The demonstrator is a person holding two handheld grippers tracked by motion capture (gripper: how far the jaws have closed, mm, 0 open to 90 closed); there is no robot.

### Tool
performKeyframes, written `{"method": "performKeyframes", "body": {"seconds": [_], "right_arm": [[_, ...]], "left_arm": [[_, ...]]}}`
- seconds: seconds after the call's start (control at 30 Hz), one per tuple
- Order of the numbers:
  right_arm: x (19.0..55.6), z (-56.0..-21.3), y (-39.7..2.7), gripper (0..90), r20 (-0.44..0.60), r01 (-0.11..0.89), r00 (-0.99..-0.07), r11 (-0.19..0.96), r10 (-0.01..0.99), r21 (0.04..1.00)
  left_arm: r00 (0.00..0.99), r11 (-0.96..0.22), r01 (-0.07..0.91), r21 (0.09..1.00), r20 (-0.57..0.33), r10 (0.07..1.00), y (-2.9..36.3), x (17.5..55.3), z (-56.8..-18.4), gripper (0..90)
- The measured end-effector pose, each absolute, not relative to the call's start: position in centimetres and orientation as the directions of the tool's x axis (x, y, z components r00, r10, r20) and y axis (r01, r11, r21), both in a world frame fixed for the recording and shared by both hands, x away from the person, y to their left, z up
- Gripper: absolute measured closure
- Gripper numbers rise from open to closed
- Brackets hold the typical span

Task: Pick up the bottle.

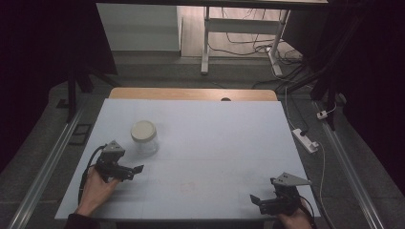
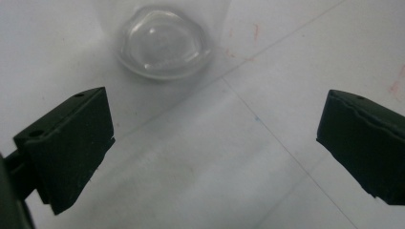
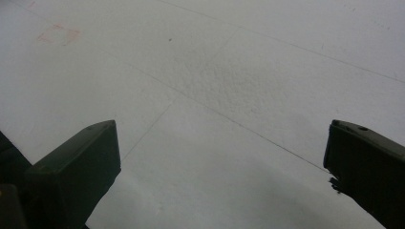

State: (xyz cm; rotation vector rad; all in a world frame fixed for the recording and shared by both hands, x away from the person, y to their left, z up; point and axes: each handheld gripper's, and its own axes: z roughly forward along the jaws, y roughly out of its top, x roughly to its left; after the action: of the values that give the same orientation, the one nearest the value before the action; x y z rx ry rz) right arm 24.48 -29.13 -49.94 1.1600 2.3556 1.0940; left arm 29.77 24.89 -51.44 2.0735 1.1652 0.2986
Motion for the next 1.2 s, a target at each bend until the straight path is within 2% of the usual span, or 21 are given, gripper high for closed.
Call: {"method": "performKeyframes", "body": {"seconds": [0.4,1.2], "right_arm": [[24.6,-50.0,-29.1,0.0,0.071,0.553,-0.633,0.386,0.771,0.738],[24.7,-50.0,-29.1,0.0,0.082,0.563,-0.636,0.389,0.767,0.729]], "left_arm": [[0.567,-0.308,0.632,0.711,-0.153,0.809,25.1,33.2,-51.8,0.0],[0.608,-0.347,0.571,0.744,-0.099,0.787,23.1,37.3,-52.0,0.0]]}}
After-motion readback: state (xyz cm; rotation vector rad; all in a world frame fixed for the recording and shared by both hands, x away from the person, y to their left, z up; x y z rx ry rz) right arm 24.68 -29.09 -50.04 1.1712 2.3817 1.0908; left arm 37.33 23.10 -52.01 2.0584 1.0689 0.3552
